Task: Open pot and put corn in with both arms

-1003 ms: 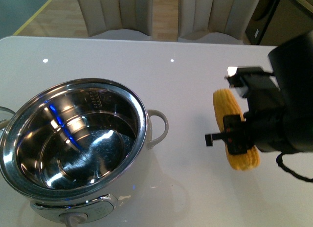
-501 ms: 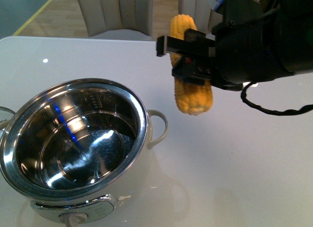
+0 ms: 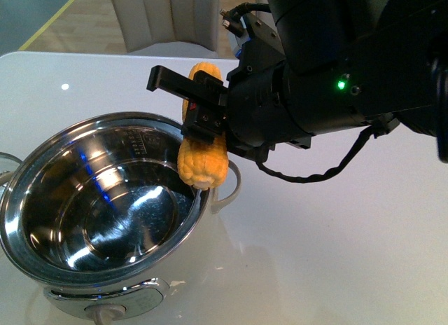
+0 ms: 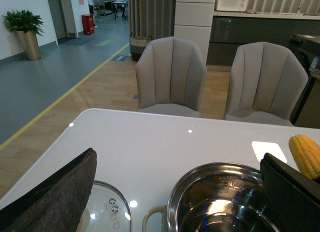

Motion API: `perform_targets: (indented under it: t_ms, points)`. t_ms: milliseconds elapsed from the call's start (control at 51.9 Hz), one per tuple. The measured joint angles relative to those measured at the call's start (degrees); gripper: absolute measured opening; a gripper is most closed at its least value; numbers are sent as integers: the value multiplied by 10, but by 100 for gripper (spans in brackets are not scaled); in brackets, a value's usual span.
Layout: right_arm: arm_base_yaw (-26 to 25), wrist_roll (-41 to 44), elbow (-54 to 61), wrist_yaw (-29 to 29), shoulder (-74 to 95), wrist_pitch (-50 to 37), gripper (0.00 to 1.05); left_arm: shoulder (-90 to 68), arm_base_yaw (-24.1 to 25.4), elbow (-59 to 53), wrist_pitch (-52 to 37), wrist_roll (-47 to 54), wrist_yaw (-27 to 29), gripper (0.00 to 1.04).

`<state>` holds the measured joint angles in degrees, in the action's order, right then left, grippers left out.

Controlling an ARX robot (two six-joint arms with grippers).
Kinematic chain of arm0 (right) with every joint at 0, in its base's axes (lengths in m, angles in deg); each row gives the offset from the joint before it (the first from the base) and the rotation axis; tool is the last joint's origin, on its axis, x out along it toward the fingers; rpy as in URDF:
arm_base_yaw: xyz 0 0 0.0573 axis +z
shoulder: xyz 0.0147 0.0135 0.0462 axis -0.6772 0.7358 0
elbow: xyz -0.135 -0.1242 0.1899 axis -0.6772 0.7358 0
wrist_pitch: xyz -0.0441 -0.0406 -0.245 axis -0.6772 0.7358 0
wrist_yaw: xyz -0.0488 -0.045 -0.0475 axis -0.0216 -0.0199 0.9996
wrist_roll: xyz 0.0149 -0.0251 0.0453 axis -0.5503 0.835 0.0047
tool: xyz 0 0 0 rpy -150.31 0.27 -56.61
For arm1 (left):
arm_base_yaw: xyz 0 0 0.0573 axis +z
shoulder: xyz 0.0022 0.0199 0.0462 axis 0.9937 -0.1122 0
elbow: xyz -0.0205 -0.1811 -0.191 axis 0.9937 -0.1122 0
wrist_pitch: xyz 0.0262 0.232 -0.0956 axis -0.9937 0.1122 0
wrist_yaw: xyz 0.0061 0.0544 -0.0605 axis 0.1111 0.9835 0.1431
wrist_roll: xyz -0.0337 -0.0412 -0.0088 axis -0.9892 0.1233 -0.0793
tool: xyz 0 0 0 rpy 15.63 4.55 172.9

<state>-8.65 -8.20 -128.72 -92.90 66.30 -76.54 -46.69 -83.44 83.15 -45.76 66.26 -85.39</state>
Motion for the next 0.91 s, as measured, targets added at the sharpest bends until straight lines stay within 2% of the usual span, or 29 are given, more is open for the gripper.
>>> perform_targets:
  t_ms: [906]
  points:
    - [45,-64,-59,-34,52,-14,23,0,0,0,0,0,0,98]
